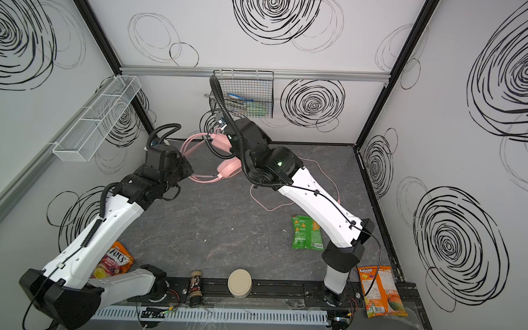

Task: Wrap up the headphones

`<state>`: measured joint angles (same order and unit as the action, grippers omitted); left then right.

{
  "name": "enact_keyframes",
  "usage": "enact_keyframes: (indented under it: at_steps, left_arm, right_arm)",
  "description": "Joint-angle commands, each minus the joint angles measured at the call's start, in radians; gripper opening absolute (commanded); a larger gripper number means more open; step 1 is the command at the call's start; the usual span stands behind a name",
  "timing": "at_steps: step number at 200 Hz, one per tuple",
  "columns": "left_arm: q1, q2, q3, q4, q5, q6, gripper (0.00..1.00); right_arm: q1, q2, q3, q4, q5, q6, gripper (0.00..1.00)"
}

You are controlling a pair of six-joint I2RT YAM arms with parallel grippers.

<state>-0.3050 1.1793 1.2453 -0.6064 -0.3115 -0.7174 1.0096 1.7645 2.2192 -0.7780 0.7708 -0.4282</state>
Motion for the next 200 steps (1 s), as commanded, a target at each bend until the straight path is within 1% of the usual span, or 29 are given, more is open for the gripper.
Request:
enact_keyframes:
  at_steps: [1, 28, 63, 81, 103, 119, 139, 153, 180, 200]
  left_arm:
    - [0.014, -0.009, 0.018, 0.076, -0.036, -0.032, 0.0]
    - [0.015, 0.027, 0.051, 0.085, -0.064, -0.054, 0.0]
    - [0.015, 0.088, 0.108, 0.11, -0.046, -0.082, 0.0]
    - [0.017, 0.107, 0.133, 0.119, -0.014, -0.1, 0.0]
    - [0.034, 0.112, 0.147, 0.136, 0.082, -0.149, 0.0]
    - [0.041, 0.109, 0.157, 0.14, 0.134, -0.194, 0.0]
    - [0.047, 0.098, 0.159, 0.124, 0.142, -0.223, 0.0]
    - [0.057, 0.093, 0.148, 0.121, 0.151, -0.241, 0.0]
    - [0.056, 0.098, 0.159, 0.113, 0.152, -0.26, 0.0]
    - [0.057, 0.1, 0.18, 0.098, 0.133, -0.261, 0.0]
  right_arm:
    - [0.026, -0.035, -0.006, 0.046, 0.03, -0.052, 0.0]
    - [0.11, -0.097, -0.114, 0.141, 0.034, -0.112, 0.0]
    - [0.21, -0.119, -0.165, 0.142, -0.076, -0.065, 0.0]
    - [0.232, -0.127, -0.191, 0.142, -0.152, -0.023, 0.0]
    - [0.233, -0.175, -0.287, 0.199, -0.212, 0.005, 0.0]
    - [0.225, -0.213, -0.342, 0.247, -0.218, 0.022, 0.0]
    - [0.179, -0.217, -0.321, 0.217, -0.224, 0.071, 0.0]
    - [0.158, -0.233, -0.334, 0.224, -0.225, 0.084, 0.0]
    - [0.151, -0.267, -0.38, 0.254, -0.218, 0.09, 0.0]
    - [0.149, -0.276, -0.378, 0.24, -0.179, 0.103, 0.0]
